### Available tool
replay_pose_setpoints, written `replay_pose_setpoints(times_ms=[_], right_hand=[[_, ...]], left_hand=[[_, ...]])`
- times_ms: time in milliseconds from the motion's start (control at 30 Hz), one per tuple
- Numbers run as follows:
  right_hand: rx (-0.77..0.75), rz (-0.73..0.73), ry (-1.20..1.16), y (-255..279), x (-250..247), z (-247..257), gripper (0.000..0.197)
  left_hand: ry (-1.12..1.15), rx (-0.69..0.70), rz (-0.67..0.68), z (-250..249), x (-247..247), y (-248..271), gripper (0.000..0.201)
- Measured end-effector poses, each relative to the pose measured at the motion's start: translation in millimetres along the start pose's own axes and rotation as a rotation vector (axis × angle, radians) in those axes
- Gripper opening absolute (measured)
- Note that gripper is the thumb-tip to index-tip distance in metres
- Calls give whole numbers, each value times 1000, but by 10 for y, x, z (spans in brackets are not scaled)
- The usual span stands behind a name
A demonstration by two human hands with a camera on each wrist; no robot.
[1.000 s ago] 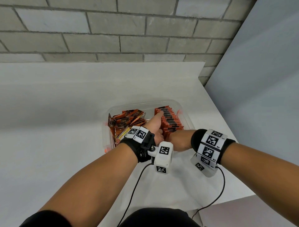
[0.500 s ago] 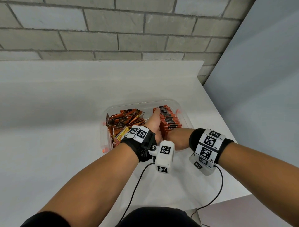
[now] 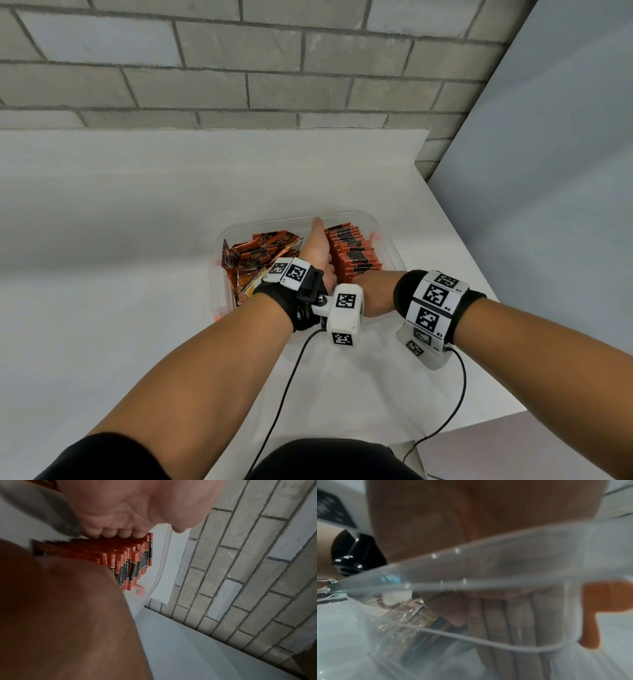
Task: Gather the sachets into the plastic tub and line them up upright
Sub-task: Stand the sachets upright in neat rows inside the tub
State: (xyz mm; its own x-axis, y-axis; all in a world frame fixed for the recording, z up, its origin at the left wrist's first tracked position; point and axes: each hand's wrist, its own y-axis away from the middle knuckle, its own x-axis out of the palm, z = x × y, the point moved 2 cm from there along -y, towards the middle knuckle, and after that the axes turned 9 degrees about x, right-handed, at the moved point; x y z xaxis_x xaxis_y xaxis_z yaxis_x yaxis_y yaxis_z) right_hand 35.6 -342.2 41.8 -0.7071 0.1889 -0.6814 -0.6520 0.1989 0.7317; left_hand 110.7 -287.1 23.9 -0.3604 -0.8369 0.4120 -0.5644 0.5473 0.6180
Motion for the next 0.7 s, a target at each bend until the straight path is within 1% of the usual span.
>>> replay_pose_setpoints(times_ms=[67, 133, 367, 700], right_hand=[[8, 3, -9, -6, 1, 3, 26], [8, 5, 4, -11, 9, 5, 29], [10, -9, -14, -17, 14, 4, 30], [-6, -6, 6, -17, 8, 11, 32]], left_hand=[[17, 15, 10, -24, 5, -14, 79], [8, 4, 27, -31, -6, -41, 83], [35, 14, 58, -36, -25, -105, 87], [17, 0, 24, -56, -12, -75, 83]])
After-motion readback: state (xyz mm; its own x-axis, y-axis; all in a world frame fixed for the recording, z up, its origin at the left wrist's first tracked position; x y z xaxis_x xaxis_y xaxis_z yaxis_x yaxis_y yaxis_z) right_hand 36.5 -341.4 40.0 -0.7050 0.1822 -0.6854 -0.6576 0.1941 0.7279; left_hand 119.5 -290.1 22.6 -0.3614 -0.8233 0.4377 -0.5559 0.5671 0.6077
